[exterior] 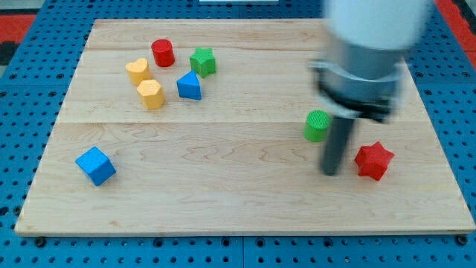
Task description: Slide the green circle below the blue triangle
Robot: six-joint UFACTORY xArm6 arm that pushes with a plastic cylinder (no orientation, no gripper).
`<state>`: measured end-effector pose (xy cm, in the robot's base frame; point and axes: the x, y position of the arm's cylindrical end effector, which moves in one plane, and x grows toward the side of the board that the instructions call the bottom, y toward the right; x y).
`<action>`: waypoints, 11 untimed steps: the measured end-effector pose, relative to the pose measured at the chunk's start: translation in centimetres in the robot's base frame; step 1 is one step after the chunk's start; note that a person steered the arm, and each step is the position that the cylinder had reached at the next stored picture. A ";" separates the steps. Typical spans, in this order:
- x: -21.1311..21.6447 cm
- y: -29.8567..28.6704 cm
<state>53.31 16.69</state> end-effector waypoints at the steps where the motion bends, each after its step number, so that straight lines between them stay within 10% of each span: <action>1: -3.9 5.0; 5: -7.5 -17.8; 11: -12.0 -21.2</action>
